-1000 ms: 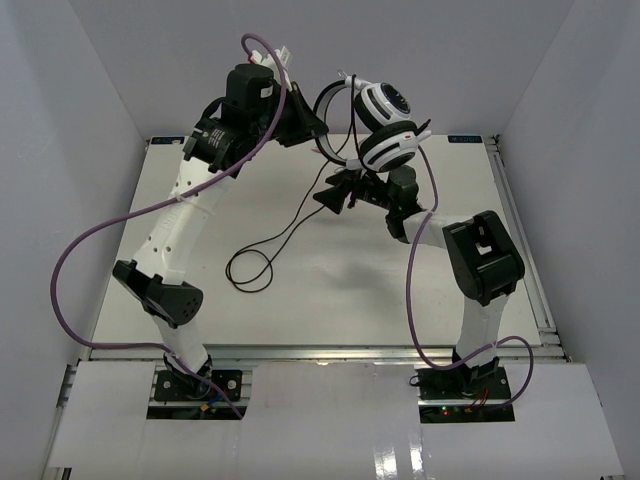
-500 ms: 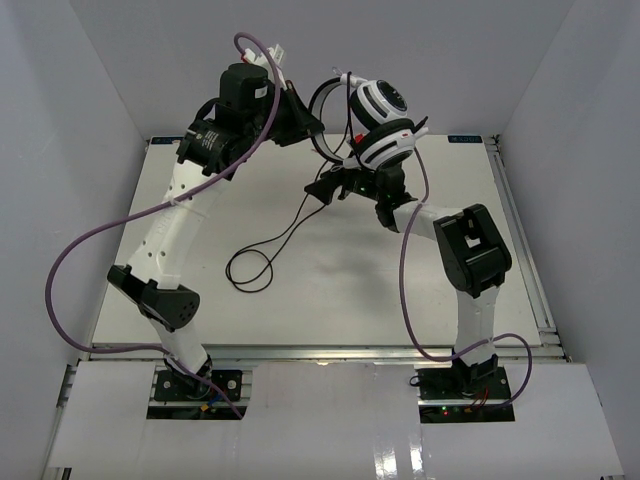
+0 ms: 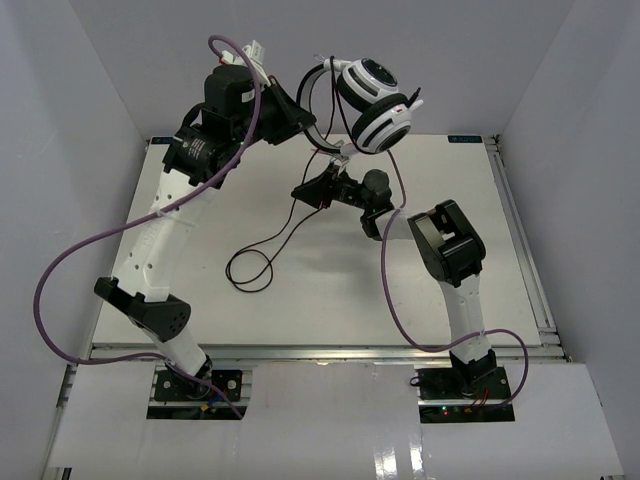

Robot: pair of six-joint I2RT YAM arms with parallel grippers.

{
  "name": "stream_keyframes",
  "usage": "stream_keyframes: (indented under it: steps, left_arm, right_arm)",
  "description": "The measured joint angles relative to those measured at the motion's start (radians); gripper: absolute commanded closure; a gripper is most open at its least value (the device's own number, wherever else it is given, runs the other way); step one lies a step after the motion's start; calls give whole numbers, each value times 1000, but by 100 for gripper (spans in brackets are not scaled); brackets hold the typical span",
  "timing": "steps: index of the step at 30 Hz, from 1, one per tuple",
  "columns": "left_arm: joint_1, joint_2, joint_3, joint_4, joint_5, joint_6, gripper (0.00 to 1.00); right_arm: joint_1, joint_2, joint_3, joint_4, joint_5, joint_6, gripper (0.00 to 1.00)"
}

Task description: Wrap the headphones

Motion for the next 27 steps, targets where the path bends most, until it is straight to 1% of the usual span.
stream_keyframes:
  steps: [1,2,3,10,13,16,18,20,24,27]
  left_arm:
    - [2,-4,0,1,-11,-6,100]
    - [3,-9,0,1,-19,-12,100]
    - [5,-13,0,1,-25,-18,100]
    - [27,-34,-4,-1,-52,-51,100]
    - [45,-46,-12,-1,-70,-54,100]
    - [72,-66,-41,4,-96,-51,100]
    - [94,-75,-61,3,-127,-37,100]
    - [115,-80,-80,4,-160,-17,100]
    - [144,-80,-136,19,-243,32,100]
    - [150,-80,-186,28,-302,80,100]
  right_arm:
    - [6,0,3,6,-6,2,84]
    - [13,0,4,14,-13,8,89]
    - [20,0,4,16,-18,13,92]
    - [50,-9,15,23,-52,20,92]
    - [50,-60,-42,-9,-62,-6,92]
    - [50,-149,-130,-87,-57,-70,92]
    - [50,-273,-233,-214,-45,-180,92]
    - [52,-393,-300,-335,-26,-290,92]
    - [73,-619,-325,-659,77,-598,92]
    - [96,-784,-327,-872,175,-823,92]
